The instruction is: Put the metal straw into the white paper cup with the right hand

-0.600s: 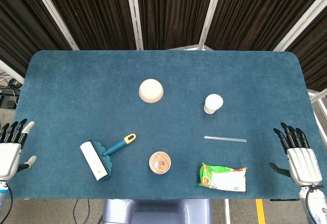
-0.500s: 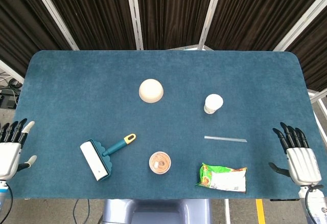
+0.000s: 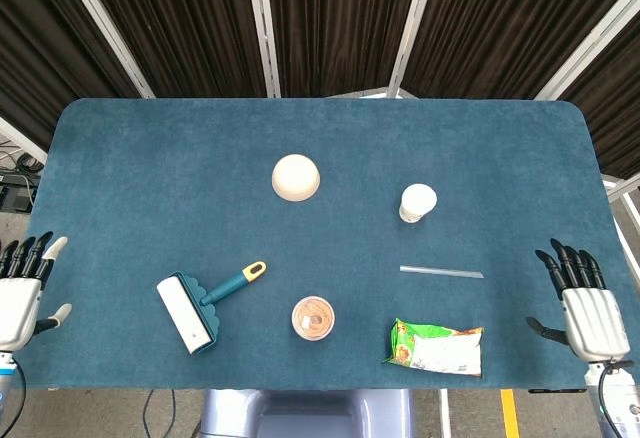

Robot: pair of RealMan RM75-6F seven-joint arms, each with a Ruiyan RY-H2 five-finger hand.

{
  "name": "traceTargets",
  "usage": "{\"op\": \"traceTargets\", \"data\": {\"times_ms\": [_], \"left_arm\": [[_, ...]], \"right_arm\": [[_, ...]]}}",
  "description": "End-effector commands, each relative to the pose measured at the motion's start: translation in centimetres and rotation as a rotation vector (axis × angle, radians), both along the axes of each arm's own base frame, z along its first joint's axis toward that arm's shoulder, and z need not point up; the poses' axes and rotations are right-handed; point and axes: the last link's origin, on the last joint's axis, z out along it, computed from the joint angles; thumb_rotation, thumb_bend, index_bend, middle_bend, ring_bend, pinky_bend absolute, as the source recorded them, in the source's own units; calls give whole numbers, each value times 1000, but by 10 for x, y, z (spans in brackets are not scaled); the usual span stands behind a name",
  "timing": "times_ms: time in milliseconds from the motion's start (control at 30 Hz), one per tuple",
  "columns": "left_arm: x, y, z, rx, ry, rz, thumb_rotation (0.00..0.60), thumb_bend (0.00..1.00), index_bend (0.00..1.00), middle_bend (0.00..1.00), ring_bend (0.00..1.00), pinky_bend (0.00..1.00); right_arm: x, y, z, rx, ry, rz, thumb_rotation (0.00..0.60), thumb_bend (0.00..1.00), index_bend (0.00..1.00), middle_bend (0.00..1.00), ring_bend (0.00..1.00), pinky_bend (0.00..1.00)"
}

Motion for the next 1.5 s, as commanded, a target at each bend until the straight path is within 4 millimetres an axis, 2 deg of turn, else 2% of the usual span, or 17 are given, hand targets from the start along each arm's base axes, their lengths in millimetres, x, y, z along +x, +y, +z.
{"op": "traceTargets", "data": {"times_ms": [33,267,367,433,533,733,967,1300,1500], "left_arm": [[-1,-1,1,3,-3,5,600,204,1,0,0,0],[0,-3,1,7,-3,4,600,204,1,0,0,0],[0,-3,1,8,0,2,600,204,1,0,0,0],[0,-4,2,14,-5,3,600,204,2,0,0,0],[0,-3,2,16,-9,3,600,206,8,0,0,0],[0,-2,1,11,-10,1,600,205,21,0,0,0],[-1,-2,1,4,-22,5,600,204,33,0,0,0],[-1,-1,2,0,-29,6,600,205,50,0,0,0],[0,-1,1,0,-27,6,600,204,50,0,0,0]], "right_arm": [[1,-1,-1,5,1,3,600,73,95,0,0,0],[2,-4,-1,-2,-21,3,600,77,101,0,0,0],[5,-7,-1,-11,-32,5,600,101,220,37,0,9],[11,-14,0,-24,-10,28,600,115,322,105,0,54],[20,-26,-4,-31,29,54,600,121,402,153,0,86],[49,-59,-31,28,45,37,600,160,446,172,0,86],[56,-85,-73,114,45,-48,600,228,488,173,0,77],[49,-96,-102,154,24,-127,600,274,509,173,0,61],[52,-102,-118,158,6,-136,600,274,509,173,0,54]]}}
